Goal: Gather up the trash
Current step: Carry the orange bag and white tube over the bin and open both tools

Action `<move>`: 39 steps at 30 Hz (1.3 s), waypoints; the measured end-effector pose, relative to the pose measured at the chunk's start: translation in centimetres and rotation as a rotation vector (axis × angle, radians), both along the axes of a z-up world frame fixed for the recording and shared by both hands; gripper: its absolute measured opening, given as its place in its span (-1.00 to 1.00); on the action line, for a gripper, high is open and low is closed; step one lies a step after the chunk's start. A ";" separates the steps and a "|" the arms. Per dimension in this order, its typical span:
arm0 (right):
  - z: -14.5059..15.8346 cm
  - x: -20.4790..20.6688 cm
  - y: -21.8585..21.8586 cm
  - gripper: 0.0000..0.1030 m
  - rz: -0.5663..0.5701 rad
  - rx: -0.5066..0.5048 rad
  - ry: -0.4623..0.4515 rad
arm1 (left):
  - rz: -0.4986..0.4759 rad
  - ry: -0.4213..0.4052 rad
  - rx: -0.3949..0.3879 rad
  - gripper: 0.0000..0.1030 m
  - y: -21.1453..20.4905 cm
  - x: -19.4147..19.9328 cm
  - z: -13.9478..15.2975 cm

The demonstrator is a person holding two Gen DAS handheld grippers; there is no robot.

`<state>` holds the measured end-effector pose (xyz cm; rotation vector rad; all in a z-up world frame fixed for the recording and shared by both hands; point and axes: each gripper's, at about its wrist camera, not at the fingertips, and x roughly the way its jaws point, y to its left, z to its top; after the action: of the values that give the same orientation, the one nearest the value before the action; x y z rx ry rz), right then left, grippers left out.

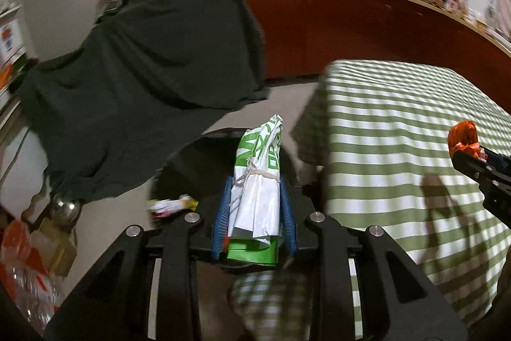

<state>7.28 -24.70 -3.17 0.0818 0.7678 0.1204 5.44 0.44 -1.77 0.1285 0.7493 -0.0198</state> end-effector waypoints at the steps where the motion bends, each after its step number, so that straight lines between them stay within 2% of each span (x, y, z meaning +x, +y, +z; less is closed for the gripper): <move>1: 0.1 0.1 0.9 -0.23 0.014 0.003 -0.003 | 0.017 -0.004 -0.001 -0.45 0.8 -0.1 0.1; 7: 0.5 1.4 5.7 -0.23 0.094 0.012 -0.023 | 0.097 -0.019 -0.005 -0.45 4.8 0.0 0.7; 16: 0.4 3.8 11.4 -0.23 0.180 0.001 -0.032 | 0.153 -0.043 0.009 -0.45 7.4 1.5 0.1; 36: -1.3 7.6 17.1 -0.22 0.249 -0.037 -0.001 | 0.177 -0.011 0.003 -0.43 9.5 6.0 -2.9; 39: -1.7 8.2 17.7 -0.16 0.248 -0.047 0.013 | 0.177 0.000 0.008 -0.38 9.7 6.6 -3.5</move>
<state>15.46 -7.01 -4.89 -0.0580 0.7916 0.3378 12.03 10.12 -5.25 0.0694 0.7587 0.1519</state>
